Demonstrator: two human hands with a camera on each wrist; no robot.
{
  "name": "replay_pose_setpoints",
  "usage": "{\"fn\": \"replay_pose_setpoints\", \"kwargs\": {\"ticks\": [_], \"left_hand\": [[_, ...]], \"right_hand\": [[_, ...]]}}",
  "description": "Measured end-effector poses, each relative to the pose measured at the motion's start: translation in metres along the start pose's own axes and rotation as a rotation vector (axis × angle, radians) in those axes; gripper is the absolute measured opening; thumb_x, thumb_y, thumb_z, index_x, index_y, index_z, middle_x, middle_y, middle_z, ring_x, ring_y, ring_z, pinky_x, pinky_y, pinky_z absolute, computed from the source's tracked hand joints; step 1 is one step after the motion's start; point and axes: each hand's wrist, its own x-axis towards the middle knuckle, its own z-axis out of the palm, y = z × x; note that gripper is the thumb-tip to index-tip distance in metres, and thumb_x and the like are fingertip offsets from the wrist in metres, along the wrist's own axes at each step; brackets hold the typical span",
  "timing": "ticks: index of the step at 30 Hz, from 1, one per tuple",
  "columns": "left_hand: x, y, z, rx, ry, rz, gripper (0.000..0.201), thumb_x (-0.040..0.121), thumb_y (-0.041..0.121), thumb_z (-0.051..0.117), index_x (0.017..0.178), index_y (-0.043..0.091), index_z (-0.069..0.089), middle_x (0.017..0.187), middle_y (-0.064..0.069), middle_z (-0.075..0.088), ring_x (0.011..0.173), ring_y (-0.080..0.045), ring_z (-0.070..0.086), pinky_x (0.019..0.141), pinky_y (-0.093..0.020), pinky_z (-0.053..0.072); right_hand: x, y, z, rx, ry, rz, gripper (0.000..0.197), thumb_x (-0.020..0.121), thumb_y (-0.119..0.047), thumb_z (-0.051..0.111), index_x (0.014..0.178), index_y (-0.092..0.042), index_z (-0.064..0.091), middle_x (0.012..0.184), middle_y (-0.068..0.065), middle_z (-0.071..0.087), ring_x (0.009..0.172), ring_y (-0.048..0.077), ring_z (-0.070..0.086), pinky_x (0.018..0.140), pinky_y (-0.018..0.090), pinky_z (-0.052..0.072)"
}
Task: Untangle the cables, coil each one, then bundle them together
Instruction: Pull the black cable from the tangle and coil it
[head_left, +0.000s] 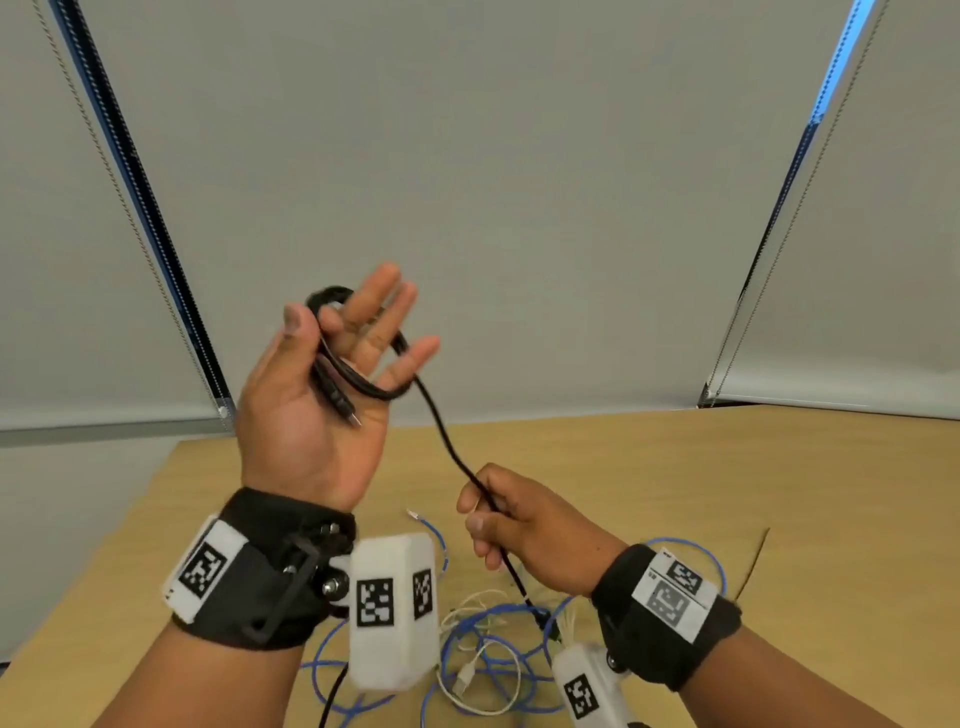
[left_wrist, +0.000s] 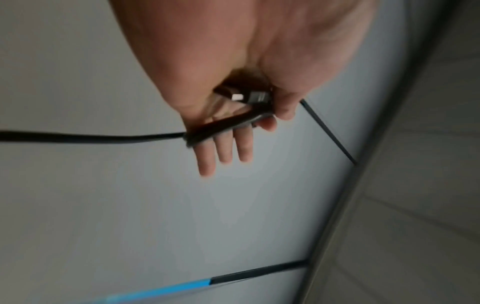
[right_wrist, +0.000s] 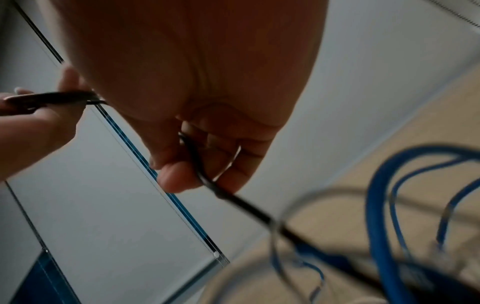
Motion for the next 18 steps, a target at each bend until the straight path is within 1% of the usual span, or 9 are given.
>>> {"fn": "replay_pose_setpoints", "kwargs": {"ticks": [2,4,6,8,9,11,12,15,18], "left_hand": [[0.005,0.002,-0.004,0.248,0.100,0.140,0.020,0.103,0.030,0.045,0.089,0.018,0.053,0.135,-0.012,0.065,0.131,-0.027,0.057,0.099,-0.051,0.052],[0.005,-0.005,-0.012,0.734,0.189,0.222,0.010,0.102,0.029,0.050,0.096,0.026,0.057,0.136,0.004,0.065,0.127,-0.004,0.057,0.104,-0.029,0.045],[0.003,-0.017,-0.026,1.261,0.137,0.221,0.011,0.103,0.027,0.050,0.109,0.028,0.059,0.135,0.018,0.060,0.116,0.013,0.055,0.094,-0.006,0.038],[-0.002,-0.029,-0.040,1.469,0.032,0.116,0.018,0.102,0.027,0.052,0.113,0.020,0.063,0.126,0.015,0.065,0.111,0.000,0.061,0.090,-0.013,0.043],[-0.007,-0.034,-0.044,1.472,-0.013,0.053,0.021,0.102,0.031,0.051,0.110,0.018,0.065,0.117,0.014,0.070,0.106,-0.006,0.064,0.088,-0.021,0.046],[-0.018,-0.044,-0.046,1.379,-0.101,-0.077,0.029,0.101,0.038,0.044,0.098,0.021,0.068,0.092,0.016,0.074,0.089,-0.002,0.066,0.076,-0.023,0.046],[-0.024,-0.049,-0.044,1.294,-0.137,-0.151,0.032,0.102,0.039,0.041,0.092,0.021,0.067,0.083,0.015,0.074,0.084,-0.001,0.067,0.072,-0.021,0.044],[-0.035,-0.057,-0.035,0.947,-0.176,-0.359,0.039,0.100,0.044,0.040,0.083,0.015,0.059,0.062,0.000,0.062,0.073,-0.021,0.071,0.074,-0.028,0.048],[-0.039,-0.059,-0.027,0.597,-0.140,-0.488,0.038,0.099,0.044,0.047,0.080,0.014,0.061,0.055,-0.002,0.038,0.050,-0.021,0.049,0.083,-0.046,0.059]], "right_hand": [[-0.002,0.001,0.003,-0.025,-0.027,0.015,0.009,0.102,-0.017,0.049,0.108,-0.018,0.055,0.076,-0.001,0.062,0.068,0.015,0.059,0.074,0.036,0.052],[-0.003,-0.006,0.003,-0.047,-0.051,0.014,0.014,0.104,-0.019,0.048,0.111,-0.021,0.060,0.076,-0.001,0.060,0.069,0.014,0.059,0.074,0.034,0.053],[-0.003,-0.017,-0.001,-0.103,-0.049,-0.017,0.019,0.105,-0.023,0.048,0.113,-0.029,0.064,0.076,-0.001,0.056,0.070,0.012,0.054,0.070,0.030,0.052],[-0.002,-0.030,-0.010,-0.193,0.011,-0.085,0.021,0.105,-0.025,0.049,0.112,-0.033,0.067,0.080,-0.004,0.058,0.072,0.009,0.051,0.069,0.032,0.052],[-0.001,-0.036,-0.015,-0.211,0.058,-0.109,0.022,0.106,-0.024,0.049,0.113,-0.031,0.068,0.083,-0.013,0.060,0.074,0.006,0.052,0.071,0.035,0.054],[0.002,-0.044,-0.028,-0.195,0.161,-0.141,0.022,0.106,-0.020,0.049,0.112,-0.025,0.069,0.082,-0.027,0.060,0.073,-0.002,0.053,0.073,0.040,0.058],[0.004,-0.047,-0.033,-0.180,0.201,-0.154,0.021,0.105,-0.018,0.049,0.111,-0.022,0.070,0.081,-0.028,0.060,0.072,-0.003,0.054,0.071,0.041,0.059],[0.007,-0.051,-0.040,-0.154,0.262,-0.177,0.021,0.105,-0.016,0.051,0.106,-0.022,0.071,0.079,-0.024,0.061,0.065,0.000,0.052,0.061,0.037,0.057],[0.008,-0.052,-0.040,-0.117,0.277,-0.189,0.021,0.104,-0.017,0.051,0.103,-0.026,0.070,0.082,-0.019,0.062,0.065,0.005,0.054,0.059,0.032,0.055]]}}
